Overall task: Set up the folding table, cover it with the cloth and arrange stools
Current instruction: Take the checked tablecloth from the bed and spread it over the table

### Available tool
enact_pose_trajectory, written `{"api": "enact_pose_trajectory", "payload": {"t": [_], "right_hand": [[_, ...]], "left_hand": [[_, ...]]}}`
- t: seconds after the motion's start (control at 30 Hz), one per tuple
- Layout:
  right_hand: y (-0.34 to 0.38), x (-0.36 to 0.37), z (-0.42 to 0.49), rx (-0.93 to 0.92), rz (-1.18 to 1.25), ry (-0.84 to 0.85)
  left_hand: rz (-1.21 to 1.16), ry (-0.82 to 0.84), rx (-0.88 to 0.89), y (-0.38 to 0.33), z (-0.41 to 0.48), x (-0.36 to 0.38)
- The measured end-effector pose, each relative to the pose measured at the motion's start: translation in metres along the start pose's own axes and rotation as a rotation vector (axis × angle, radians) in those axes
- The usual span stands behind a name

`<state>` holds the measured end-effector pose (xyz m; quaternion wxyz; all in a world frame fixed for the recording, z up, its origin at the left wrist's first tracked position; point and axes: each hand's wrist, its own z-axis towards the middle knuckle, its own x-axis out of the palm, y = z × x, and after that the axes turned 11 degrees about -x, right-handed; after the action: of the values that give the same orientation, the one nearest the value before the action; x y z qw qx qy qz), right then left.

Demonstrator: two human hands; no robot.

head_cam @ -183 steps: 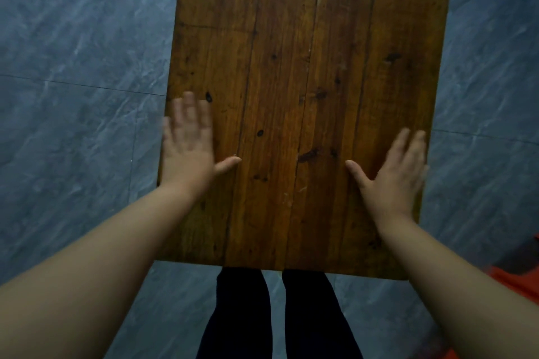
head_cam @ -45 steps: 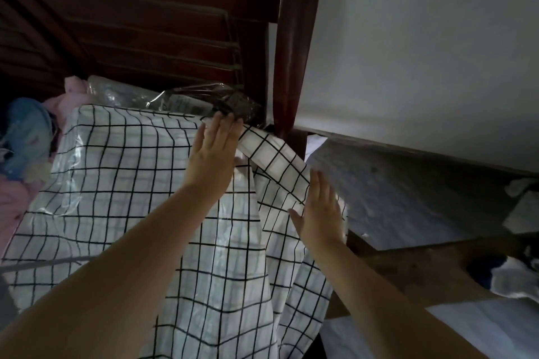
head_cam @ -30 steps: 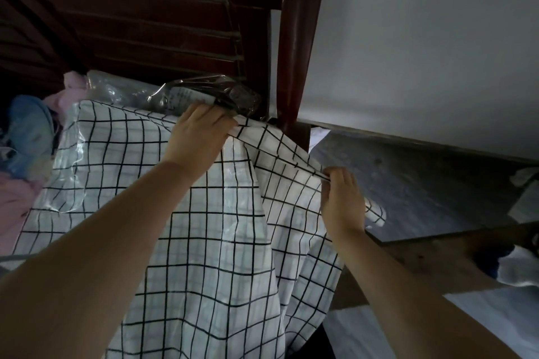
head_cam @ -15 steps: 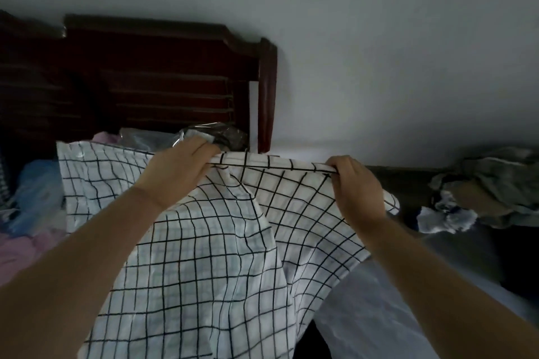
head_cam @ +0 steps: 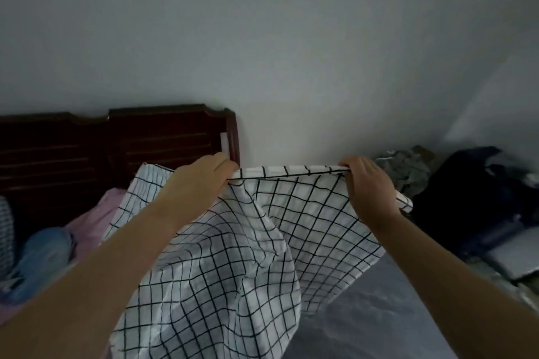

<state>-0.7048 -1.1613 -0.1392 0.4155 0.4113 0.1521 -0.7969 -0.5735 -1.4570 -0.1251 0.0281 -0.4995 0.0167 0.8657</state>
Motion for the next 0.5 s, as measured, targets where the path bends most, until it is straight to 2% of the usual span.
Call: {"api": "enact_pose_trajectory", "payload": {"t": [0.13, 0.3, 0.5], "right_hand": [[0.007, -0.081, -0.037, -0.036, -0.105, -0.014], [0.016, -0.164, -0.106, -0.085, -0.166, -0.027], [0.028, -0.241, -0.237, -0.022, -0.172, 0.128]], "left_hand": [[0.063, -0.052, 0.121, -0.052, -0.019, -0.048], [0.068, -0.079, 0.15, -0.134, -0.065, -0.095], [-0.007, 0.013, 0.143, -0.243, -0.15, -0.113]]}}
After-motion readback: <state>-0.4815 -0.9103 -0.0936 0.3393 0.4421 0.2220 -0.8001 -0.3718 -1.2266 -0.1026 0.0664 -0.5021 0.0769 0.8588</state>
